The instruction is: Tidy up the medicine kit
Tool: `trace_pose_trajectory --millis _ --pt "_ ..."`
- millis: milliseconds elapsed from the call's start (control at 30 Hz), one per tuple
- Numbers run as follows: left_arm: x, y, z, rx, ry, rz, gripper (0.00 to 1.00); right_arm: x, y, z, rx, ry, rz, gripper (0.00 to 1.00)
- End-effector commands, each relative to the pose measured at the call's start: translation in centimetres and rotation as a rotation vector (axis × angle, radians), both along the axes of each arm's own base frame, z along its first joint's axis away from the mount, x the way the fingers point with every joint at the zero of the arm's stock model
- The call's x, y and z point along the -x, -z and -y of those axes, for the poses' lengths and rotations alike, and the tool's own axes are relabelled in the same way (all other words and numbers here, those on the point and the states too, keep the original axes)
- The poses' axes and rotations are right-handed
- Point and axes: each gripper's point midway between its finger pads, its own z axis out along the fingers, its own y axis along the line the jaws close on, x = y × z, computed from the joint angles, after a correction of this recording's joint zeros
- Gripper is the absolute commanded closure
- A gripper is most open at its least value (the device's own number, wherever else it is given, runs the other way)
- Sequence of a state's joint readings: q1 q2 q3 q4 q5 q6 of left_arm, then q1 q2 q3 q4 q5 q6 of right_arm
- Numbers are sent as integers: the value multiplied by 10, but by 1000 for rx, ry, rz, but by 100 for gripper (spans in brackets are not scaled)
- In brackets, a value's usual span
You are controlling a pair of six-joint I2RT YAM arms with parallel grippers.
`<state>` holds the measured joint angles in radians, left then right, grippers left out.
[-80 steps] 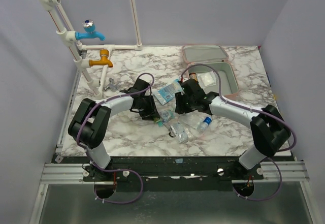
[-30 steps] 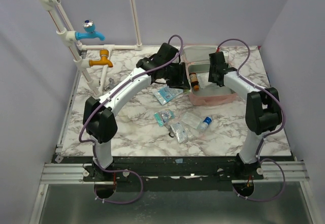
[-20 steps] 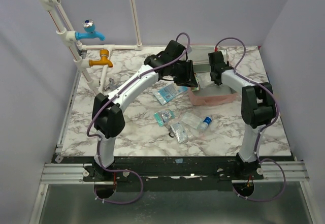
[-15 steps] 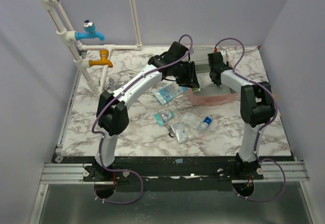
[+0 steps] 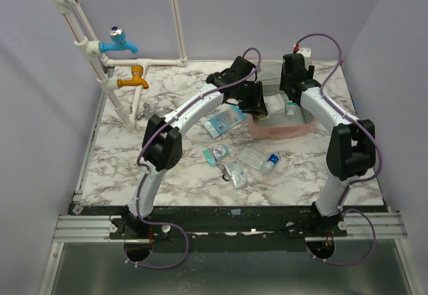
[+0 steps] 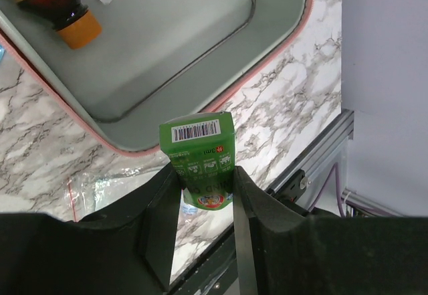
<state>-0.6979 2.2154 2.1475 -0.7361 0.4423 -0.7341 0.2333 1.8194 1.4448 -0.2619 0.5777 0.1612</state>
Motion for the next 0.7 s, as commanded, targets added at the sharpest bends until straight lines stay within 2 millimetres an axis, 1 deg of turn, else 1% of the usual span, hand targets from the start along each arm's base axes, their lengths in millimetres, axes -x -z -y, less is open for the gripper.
trace_pose_trajectory --millis 0,133,300,500,667 --pt "-1 4 11 15 22 -14 73 3 17 -3 -49 15 -75 34" --pt "-4 15 12 -7 21 -22 73 9 9 -20 -149 -45 -36 34" --pt "-7 35 13 -36 19 -43 70 23 -6 -37 -265 -104 -9 33" --pt "-10 60 15 -64 18 -66 65 49 -22 -59 -416 -176 24 33" --pt "-16 74 17 -75 15 -57 61 75 -31 -80 -550 -246 45 33"
